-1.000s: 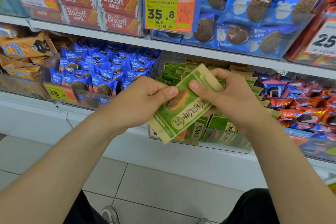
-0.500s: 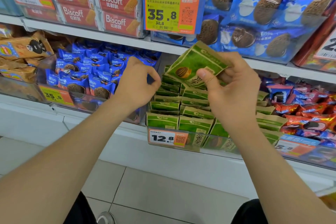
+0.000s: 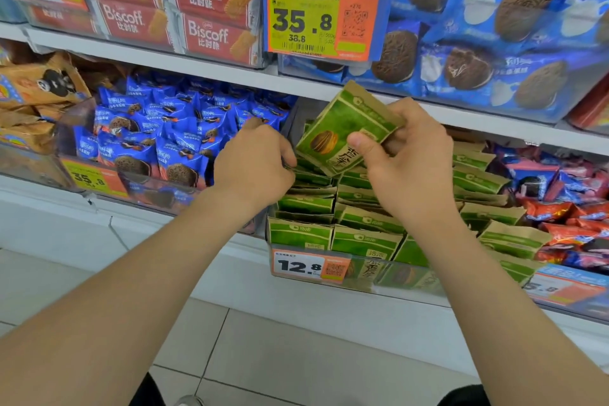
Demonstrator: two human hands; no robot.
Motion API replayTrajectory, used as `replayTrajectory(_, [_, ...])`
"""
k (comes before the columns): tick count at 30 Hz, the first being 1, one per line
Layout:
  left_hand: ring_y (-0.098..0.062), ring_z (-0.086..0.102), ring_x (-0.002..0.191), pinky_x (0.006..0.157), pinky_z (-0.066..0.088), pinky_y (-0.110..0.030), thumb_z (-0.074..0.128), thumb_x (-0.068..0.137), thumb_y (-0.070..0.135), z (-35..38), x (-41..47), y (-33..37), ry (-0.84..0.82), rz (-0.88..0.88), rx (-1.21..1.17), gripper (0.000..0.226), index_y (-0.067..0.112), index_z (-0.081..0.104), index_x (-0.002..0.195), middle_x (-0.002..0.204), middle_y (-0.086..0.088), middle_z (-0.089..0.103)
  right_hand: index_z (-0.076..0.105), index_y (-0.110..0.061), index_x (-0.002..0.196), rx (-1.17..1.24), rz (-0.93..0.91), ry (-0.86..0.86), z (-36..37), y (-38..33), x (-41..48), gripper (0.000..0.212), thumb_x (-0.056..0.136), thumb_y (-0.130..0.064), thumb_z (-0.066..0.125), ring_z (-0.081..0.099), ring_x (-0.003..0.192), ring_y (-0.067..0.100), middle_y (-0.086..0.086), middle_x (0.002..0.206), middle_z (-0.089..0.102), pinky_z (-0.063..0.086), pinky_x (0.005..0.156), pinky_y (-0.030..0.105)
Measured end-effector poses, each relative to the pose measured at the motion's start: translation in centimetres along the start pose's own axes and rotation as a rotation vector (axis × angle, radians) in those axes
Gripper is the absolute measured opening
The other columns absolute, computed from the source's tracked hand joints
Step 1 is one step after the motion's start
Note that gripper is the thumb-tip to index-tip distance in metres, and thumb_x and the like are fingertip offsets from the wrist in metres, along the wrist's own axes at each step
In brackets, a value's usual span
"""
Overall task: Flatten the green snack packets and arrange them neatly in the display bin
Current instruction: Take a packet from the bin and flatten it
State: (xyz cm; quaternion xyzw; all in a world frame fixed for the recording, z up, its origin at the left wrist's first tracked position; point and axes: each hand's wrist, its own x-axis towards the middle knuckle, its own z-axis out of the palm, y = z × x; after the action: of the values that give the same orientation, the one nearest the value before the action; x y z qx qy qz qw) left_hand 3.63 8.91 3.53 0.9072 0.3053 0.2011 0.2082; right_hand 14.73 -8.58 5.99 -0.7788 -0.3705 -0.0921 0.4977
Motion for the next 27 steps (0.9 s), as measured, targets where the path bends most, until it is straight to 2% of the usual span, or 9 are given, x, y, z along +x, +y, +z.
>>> replayTrajectory(4, [-0.032,0.066,0.097,0.087,0.056,-0.042,0.078,0.088,0.022,0.4,0.0,-0.2,0.035,0.05,0.04,0.014,0.036,0.083,0.088,0.122,-0.004,0.056,0.062,-0.04,0.099,-0.059,-0.044,-0.049,0.3,-0.1,0.5,0.023,0.092,-0.031,0.082,0.075,0.084,0.009,-0.017,0.09,0.075,0.062,0.088,0.043])
replayTrajectory(7, [-0.03,0.065,0.102,0.088,0.058,-0.049,0.083,0.084,0.025,0.4,0.0,-0.1,0.028,0.05,0.021,0.013,0.037,0.08,0.079,0.118,-0.004,0.054,0.073,-0.025,0.107,-0.189,-0.121,-0.043,0.4,-1.1,0.5,0.018,0.093,-0.032,0.082,0.066,0.077,0.008,-0.018,0.085,0.067,0.038,0.09,0.0])
replayTrajectory(9, [-0.029,0.064,0.101,0.088,0.058,-0.049,0.086,0.083,0.028,0.4,-0.1,0.0,0.032,0.05,0.005,0.012,0.036,0.08,0.078,0.118,-0.004,0.051,0.073,-0.022,0.1,-0.255,-0.142,-0.077,0.9,-1.4,0.6,0.014,0.093,-0.03,0.082,0.059,0.068,0.005,-0.014,0.082,0.067,0.029,0.078,-0.007])
replayTrajectory(12, [-0.028,0.063,0.104,0.092,0.056,-0.049,0.089,0.081,0.033,0.0,-0.3,0.0,0.02,0.056,0.008,0.008,0.036,0.082,0.085,0.12,-0.002,0.047,0.069,-0.023,0.094,-0.4,-0.166,-0.218,2.3,-1.0,1.0,0.012,0.094,-0.026,0.081,0.059,0.073,0.004,-0.007,0.083,0.067,0.039,0.068,0.008])
replayTrajectory(14, [-0.027,0.062,0.109,0.097,0.054,-0.05,0.091,0.078,0.042,-0.4,-0.3,-0.1,-0.049,0.055,0.06,0.021,0.038,0.082,0.096,0.125,0.0,0.044,0.075,-0.02,0.097,-0.524,-0.184,-0.245,2.9,-0.6,1.7,0.01,0.093,-0.026,0.081,0.065,0.09,0.02,-0.001,0.091,0.07,0.052,0.081,0.031])
replayTrajectory(16, [-0.028,0.061,0.119,0.103,0.049,-0.055,0.089,0.075,0.048,-1.0,-0.4,0.1,-0.146,0.052,0.165,0.041,0.042,0.078,0.114,0.135,0.0,0.043,0.078,-0.025,0.099,-0.648,-0.209,-0.216,3.4,-0.6,2.2,0.011,0.092,-0.031,0.082,0.064,0.102,0.027,0.0,0.096,0.072,0.05,0.097,0.043])
replayTrajectory(19, [-0.032,0.055,0.129,0.11,0.037,-0.062,0.084,0.077,0.043,-1.7,-0.6,0.7,-0.22,0.055,0.287,0.052,0.043,0.072,0.128,0.146,-0.002,0.041,0.078,-0.032,0.105,-0.755,-0.187,-0.298,4.6,-0.4,2.7,0.015,0.091,-0.035,0.082,0.058,0.116,0.032,0.003,0.106,0.074,0.04,0.103,0.047])
replayTrajectory(22, [-0.037,0.053,0.126,0.11,0.036,-0.063,0.08,0.083,0.031,-1.2,-0.6,1.6,-0.187,0.052,0.425,0.043,0.039,0.073,0.126,0.141,-0.005,0.042,0.078,-0.033,0.114,-0.762,-0.144,-0.367,5.3,0.0,2.7,0.024,0.091,-0.037,0.081,0.05,0.126,0.034,0.008,0.117,0.072,0.038,0.103,0.047])
replayTrajectory(27, [-0.043,0.044,0.132,0.109,0.035,-0.061,0.073,0.088,0.021,0.5,0.0,2.8,-0.18,-0.019,0.603,0.045,0.027,0.066,0.132,0.148,-0.012,0.033,0.076,-0.033,0.119,-0.704,-0.145,-0.205,4.9,0.4,2.5,0.025,0.098,-0.02,0.07,0.06,0.119,0.032,0.004,0.114,0.076,0.041,0.104,0.046])
